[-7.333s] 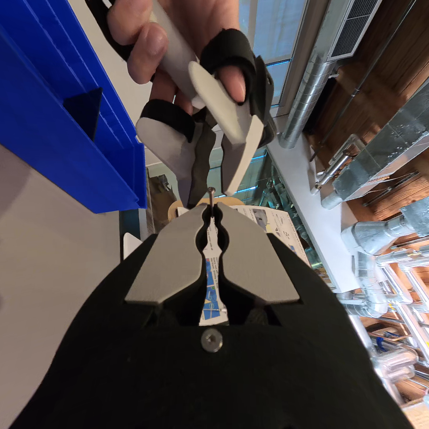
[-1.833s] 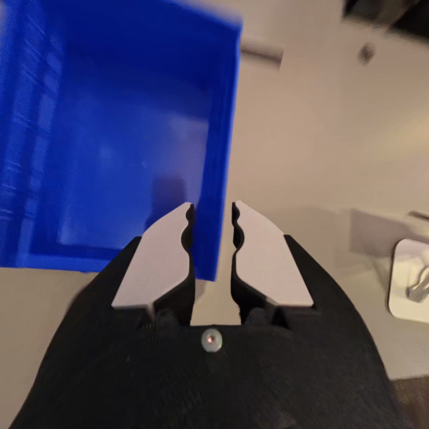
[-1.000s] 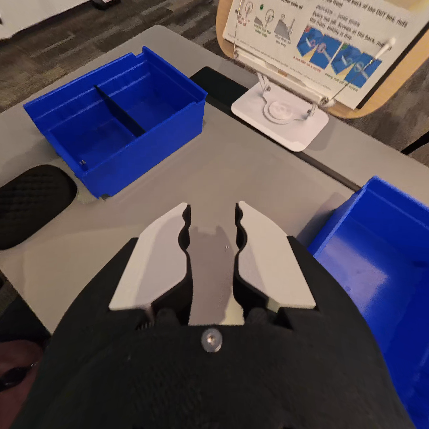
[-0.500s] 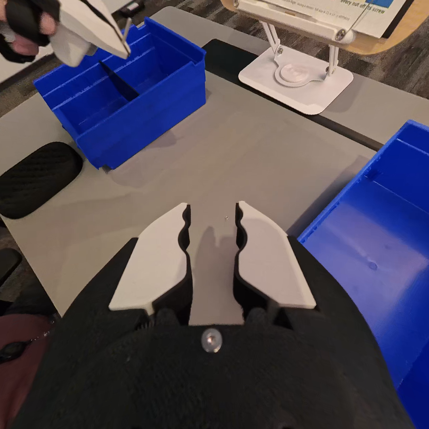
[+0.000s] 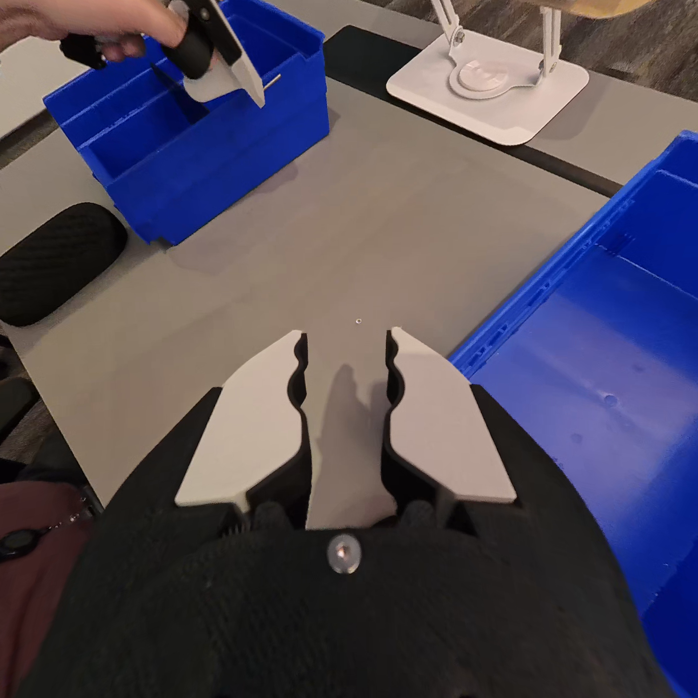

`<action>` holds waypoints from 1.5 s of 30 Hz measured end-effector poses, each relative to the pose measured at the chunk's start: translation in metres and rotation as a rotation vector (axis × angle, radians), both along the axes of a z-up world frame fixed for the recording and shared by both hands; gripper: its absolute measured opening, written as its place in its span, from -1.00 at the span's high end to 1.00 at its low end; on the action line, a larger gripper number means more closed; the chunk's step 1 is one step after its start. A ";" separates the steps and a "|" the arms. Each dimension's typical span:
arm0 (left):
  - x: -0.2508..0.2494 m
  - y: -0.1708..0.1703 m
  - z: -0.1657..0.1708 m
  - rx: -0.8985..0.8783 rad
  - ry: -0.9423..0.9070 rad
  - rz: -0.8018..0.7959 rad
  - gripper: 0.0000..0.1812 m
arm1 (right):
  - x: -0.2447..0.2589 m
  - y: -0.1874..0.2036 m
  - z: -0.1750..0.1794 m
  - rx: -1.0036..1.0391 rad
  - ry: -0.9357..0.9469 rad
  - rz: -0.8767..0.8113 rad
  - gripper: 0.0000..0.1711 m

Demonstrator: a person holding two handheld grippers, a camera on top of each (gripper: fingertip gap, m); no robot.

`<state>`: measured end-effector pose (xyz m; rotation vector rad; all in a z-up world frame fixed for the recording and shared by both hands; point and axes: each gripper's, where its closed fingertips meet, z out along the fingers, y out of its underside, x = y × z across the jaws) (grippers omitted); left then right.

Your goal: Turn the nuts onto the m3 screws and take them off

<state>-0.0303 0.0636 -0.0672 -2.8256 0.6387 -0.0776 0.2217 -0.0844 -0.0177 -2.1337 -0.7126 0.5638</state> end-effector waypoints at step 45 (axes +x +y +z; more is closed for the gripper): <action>-0.021 0.018 0.007 0.130 0.081 -0.031 0.98 | 0.002 -0.025 -0.023 -0.038 -0.020 0.051 0.51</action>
